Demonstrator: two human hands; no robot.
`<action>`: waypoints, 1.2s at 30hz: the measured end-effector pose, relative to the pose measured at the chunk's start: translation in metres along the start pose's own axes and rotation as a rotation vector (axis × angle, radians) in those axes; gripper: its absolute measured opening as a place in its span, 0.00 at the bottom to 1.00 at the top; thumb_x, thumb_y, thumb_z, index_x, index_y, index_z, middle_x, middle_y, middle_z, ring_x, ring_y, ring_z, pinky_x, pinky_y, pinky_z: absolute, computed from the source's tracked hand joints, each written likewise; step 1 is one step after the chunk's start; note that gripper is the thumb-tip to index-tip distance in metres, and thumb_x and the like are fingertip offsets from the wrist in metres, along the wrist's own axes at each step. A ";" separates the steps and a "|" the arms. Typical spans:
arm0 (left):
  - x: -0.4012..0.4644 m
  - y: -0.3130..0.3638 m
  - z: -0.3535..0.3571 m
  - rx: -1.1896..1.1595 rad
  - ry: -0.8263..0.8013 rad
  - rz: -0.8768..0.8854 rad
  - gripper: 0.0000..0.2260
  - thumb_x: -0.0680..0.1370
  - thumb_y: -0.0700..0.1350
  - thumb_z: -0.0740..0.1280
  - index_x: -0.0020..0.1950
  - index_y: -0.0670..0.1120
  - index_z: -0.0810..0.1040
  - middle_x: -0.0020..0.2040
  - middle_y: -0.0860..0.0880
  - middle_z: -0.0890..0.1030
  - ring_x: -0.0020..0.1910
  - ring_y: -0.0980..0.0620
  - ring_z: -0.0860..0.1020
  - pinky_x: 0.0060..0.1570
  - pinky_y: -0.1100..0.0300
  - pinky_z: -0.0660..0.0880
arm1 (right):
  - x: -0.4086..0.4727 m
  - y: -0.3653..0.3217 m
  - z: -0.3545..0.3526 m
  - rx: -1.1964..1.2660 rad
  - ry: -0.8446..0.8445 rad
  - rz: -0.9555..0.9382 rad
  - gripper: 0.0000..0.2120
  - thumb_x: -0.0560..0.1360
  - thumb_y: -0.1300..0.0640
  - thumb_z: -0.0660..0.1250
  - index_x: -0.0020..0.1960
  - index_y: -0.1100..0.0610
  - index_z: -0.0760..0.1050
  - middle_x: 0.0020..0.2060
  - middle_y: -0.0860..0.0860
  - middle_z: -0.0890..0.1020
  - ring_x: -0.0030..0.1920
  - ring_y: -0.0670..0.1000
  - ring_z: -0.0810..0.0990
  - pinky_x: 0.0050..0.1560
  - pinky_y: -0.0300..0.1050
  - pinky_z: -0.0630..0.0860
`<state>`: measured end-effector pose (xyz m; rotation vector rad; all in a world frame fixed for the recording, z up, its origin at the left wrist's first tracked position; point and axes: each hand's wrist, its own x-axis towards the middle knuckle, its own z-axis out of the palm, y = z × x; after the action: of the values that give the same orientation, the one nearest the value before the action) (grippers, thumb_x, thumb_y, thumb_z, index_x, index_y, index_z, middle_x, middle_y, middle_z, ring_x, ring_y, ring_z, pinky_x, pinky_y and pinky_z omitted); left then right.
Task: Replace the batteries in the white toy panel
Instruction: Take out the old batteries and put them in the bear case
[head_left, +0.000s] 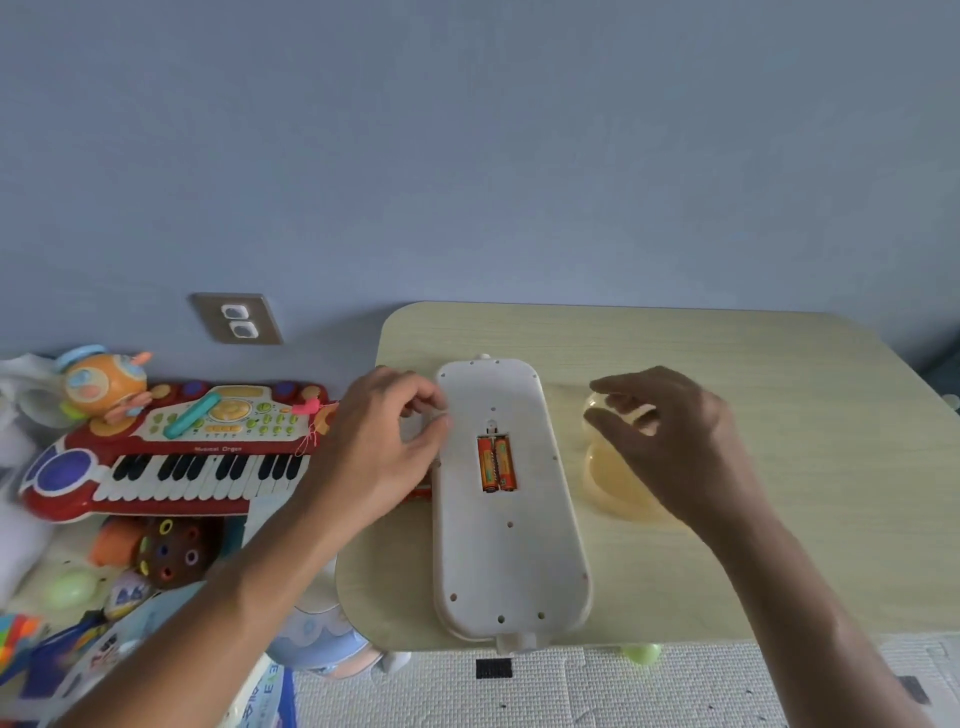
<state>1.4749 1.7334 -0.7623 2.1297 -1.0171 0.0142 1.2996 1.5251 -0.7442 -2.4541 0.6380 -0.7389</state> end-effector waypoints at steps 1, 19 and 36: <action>-0.001 0.007 0.001 -0.001 -0.046 0.020 0.03 0.75 0.48 0.71 0.49 0.53 0.81 0.47 0.56 0.77 0.50 0.57 0.75 0.48 0.64 0.70 | 0.000 -0.011 0.009 -0.011 -0.083 -0.131 0.13 0.71 0.53 0.78 0.55 0.52 0.85 0.45 0.47 0.85 0.41 0.43 0.82 0.43 0.31 0.78; 0.003 0.037 0.011 0.157 -0.273 -0.020 0.08 0.74 0.47 0.67 0.52 0.51 0.81 0.53 0.54 0.74 0.58 0.51 0.69 0.52 0.62 0.67 | 0.017 -0.045 0.027 -0.214 -0.455 -0.618 0.08 0.72 0.55 0.74 0.51 0.52 0.81 0.37 0.46 0.82 0.36 0.52 0.80 0.37 0.50 0.79; 0.004 0.033 0.005 -0.090 -0.413 -0.121 0.09 0.74 0.41 0.66 0.51 0.53 0.72 0.50 0.56 0.74 0.57 0.53 0.69 0.52 0.55 0.71 | 0.015 -0.029 0.026 -0.094 -0.518 -0.498 0.11 0.75 0.49 0.65 0.53 0.40 0.84 0.40 0.42 0.82 0.44 0.46 0.77 0.36 0.51 0.79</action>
<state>1.4542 1.7145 -0.7441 2.1527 -1.0925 -0.5399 1.3348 1.5480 -0.7413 -2.7604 -0.1434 -0.2113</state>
